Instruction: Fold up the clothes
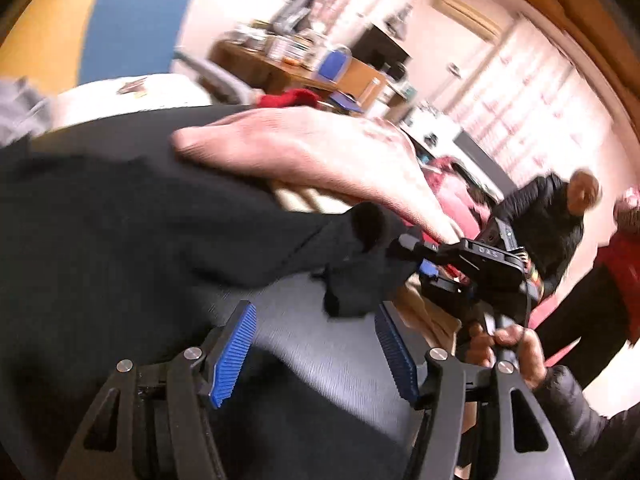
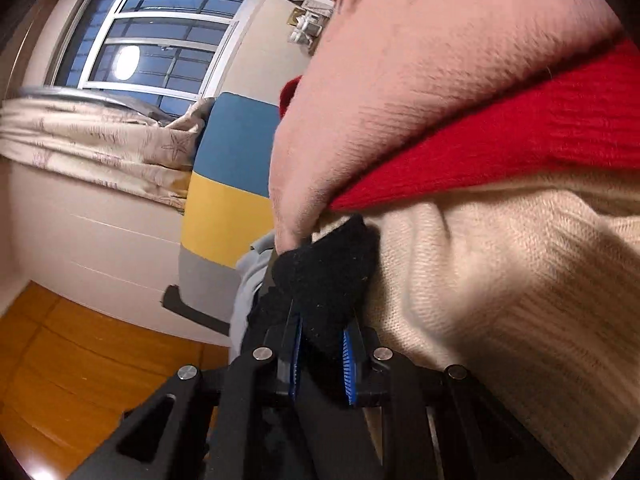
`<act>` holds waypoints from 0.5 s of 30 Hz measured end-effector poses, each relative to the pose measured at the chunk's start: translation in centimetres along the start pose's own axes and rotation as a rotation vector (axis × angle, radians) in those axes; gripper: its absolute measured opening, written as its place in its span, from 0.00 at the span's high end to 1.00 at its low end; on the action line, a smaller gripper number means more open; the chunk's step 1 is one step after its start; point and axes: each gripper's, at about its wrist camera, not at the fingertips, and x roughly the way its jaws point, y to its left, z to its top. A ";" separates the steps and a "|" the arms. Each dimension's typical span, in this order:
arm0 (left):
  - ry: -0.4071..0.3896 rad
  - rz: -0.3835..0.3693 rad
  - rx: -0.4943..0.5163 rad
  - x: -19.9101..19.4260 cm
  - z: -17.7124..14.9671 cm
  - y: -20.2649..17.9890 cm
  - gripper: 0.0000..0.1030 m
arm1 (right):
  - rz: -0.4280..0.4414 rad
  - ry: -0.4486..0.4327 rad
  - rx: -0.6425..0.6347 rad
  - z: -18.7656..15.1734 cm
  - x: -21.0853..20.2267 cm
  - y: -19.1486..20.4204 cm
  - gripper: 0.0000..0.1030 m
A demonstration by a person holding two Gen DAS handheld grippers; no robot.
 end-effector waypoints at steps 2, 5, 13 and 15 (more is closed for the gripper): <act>0.015 0.014 0.159 1.8 1.3 -1.9 0.38 | 0.003 0.014 -0.008 0.1 0.1 -0.2 0.81; 0.087 0.003 0.321 5.1 2.8 -3.5 0.38 | -0.009 0.042 -0.036 0.3 0.6 -0.1 0.81; 0.274 -0.094 0.474 10.9 3.7 -4.2 0.40 | -0.032 0.085 -0.087 0.7 1.7 -0.1 0.82; 0.309 -0.099 0.488 11.8 3.6 -4.3 0.41 | -0.031 0.087 -0.087 0.8 1.8 -0.2 0.82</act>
